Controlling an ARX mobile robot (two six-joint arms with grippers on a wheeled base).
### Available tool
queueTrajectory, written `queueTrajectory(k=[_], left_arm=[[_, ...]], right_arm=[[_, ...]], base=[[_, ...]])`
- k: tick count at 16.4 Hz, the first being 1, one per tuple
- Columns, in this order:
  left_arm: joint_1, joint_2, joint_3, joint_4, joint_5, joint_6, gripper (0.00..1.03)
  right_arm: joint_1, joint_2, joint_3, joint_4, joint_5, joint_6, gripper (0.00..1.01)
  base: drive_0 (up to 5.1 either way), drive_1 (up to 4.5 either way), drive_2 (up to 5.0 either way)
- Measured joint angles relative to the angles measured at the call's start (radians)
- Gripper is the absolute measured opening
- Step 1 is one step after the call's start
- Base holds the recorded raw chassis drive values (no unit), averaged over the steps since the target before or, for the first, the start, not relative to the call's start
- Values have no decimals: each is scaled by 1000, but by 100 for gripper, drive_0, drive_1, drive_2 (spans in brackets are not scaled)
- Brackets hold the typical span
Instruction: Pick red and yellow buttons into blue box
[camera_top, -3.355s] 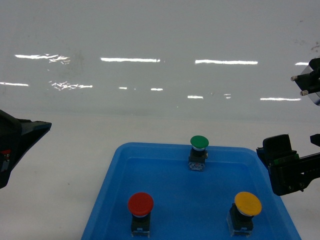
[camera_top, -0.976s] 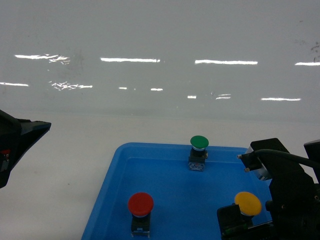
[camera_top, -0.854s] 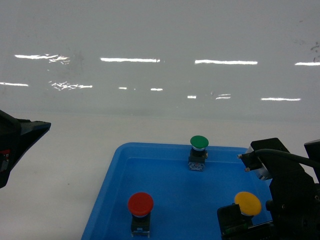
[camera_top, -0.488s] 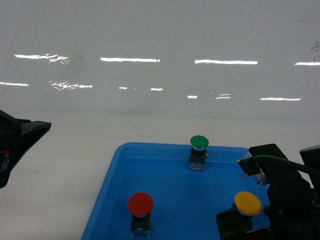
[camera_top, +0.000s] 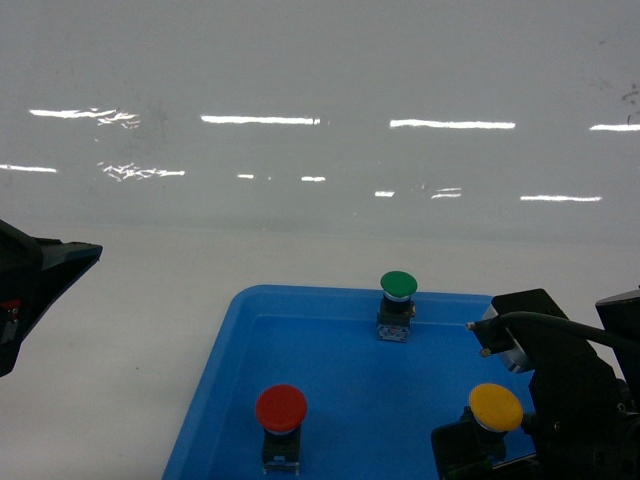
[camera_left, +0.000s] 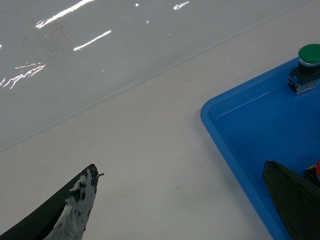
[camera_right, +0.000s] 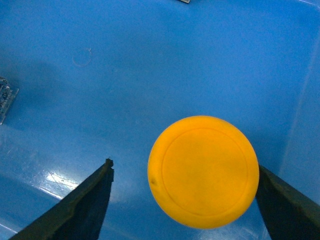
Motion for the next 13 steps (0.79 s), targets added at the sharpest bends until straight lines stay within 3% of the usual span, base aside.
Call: queueTrajectory(k=[2,5,7,12,13], left_arm=[[0,0,0,0,0,0,98],[0,0,0,0,0,0,98],[0,0,0,0,0,0,98],[0,0,0,0,0,0,98],[0,0,0,0,0,0,98]], right_arm=[[0,0,0,0,0,0,67],[0,0,0,2,0,-2,29],[0,0,0,3,0,-3,23],[0,-5,0,3,3,-3,22],[0,-14,-6,11,24,-8,22]], base=[[0,0,0],[0,0,0],[0,0,0],[0,0,0],[0,0,0]])
